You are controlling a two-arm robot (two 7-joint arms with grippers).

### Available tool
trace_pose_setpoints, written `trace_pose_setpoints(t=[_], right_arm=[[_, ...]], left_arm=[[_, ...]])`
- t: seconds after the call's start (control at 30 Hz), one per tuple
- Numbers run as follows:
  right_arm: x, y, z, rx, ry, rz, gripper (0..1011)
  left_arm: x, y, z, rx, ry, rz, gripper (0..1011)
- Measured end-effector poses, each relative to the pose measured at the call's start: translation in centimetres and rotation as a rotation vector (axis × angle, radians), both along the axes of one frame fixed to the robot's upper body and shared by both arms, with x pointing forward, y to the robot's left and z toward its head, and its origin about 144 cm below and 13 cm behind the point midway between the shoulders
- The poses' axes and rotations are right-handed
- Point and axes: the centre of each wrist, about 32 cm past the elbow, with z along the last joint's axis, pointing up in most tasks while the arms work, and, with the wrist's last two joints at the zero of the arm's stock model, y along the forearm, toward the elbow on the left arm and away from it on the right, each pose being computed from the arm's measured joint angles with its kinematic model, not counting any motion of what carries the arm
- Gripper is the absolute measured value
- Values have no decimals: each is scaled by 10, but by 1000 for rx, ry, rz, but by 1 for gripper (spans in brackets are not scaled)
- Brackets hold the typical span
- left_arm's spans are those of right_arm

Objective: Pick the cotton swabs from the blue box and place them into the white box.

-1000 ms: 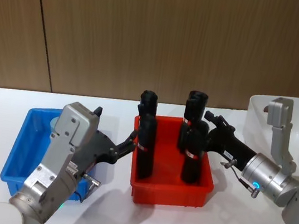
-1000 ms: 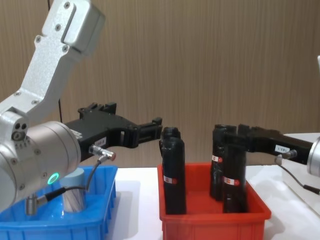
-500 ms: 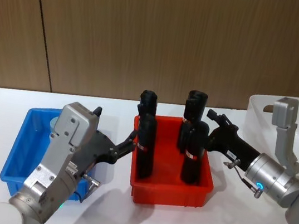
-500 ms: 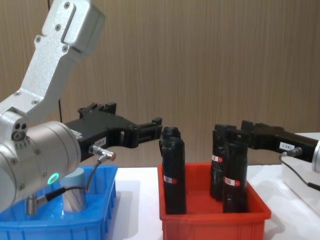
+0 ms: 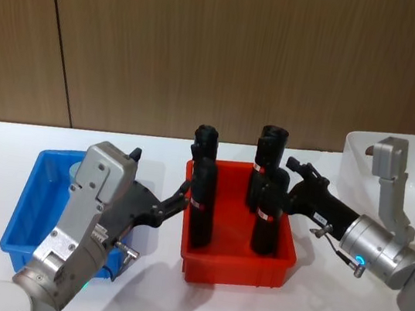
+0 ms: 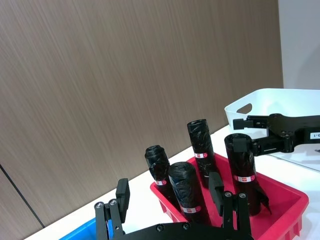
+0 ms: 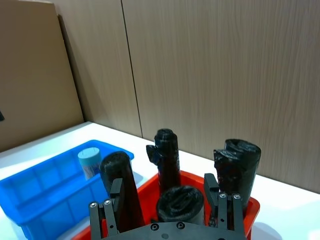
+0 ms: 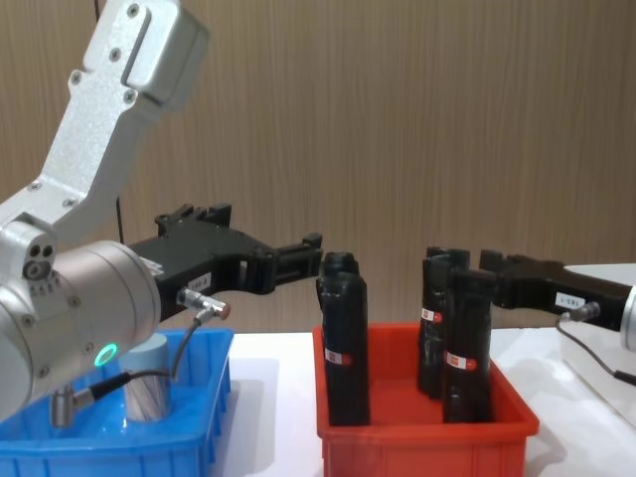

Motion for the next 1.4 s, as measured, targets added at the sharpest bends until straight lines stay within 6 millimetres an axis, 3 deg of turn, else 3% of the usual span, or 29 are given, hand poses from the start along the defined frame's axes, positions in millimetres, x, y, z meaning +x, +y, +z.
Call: trace_pose_setpoints(t=[1.4], right_arm=[[19,1,-12,-62,39,-26,1002]], left_arm=[[0,0,0,0,0,0,1000]])
